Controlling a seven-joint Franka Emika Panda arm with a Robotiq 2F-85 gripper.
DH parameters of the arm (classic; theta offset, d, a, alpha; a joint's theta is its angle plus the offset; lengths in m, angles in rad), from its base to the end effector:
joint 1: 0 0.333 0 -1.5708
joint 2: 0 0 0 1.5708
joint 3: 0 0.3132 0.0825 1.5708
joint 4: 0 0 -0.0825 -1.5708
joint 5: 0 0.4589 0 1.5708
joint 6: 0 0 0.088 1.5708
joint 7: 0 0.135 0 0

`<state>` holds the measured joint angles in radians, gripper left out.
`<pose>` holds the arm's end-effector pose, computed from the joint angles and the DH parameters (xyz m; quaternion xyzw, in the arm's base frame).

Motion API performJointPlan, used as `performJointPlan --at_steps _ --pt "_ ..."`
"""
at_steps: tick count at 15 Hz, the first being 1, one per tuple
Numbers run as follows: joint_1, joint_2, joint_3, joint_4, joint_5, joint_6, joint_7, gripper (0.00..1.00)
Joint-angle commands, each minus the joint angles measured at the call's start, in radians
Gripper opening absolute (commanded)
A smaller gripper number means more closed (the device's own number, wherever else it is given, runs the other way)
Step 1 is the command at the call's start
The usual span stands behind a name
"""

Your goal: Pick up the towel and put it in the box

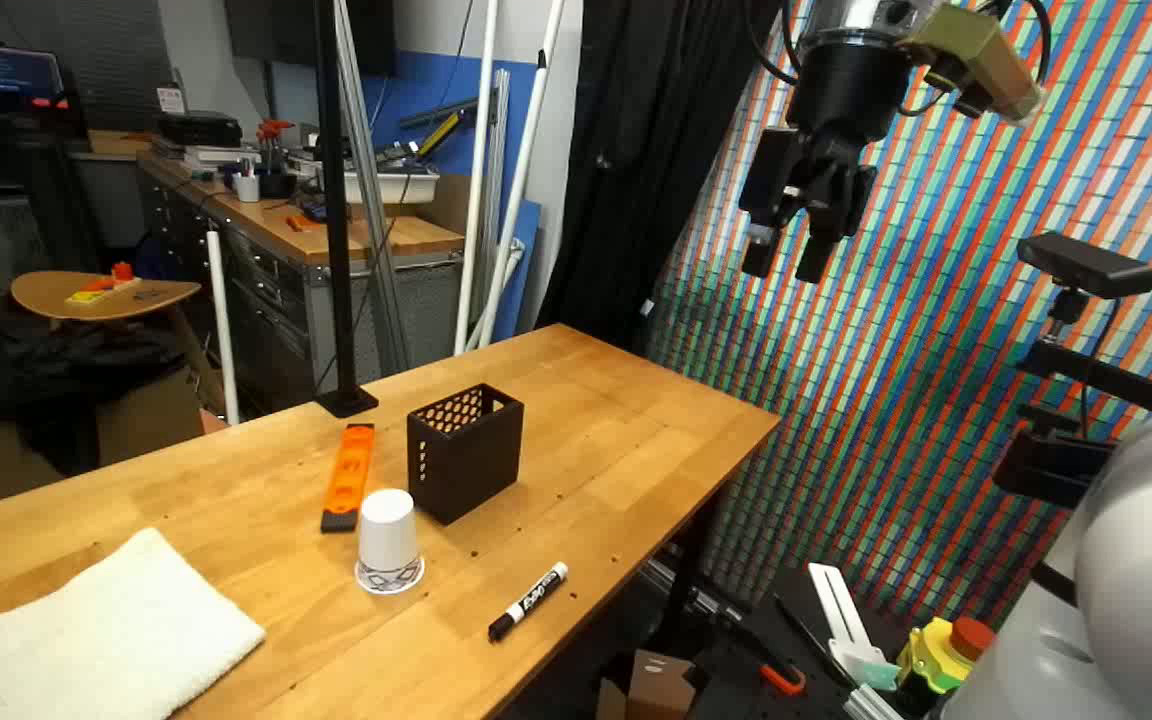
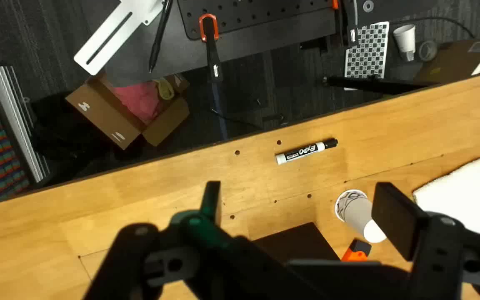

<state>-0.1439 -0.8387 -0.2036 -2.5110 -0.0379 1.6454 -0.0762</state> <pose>0.3503 -0.1320 0.4956 -0.9933 0.0989 0.0081 0.0590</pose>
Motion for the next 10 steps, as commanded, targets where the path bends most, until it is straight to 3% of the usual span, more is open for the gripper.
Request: performJointPlan --at_steps 1,10 --pt "-0.006 0.001 0.004 0.007 0.003 -0.002 -0.004 0.94" --pt "-0.006 -0.003 0.004 0.016 0.003 -0.002 -0.004 0.94"
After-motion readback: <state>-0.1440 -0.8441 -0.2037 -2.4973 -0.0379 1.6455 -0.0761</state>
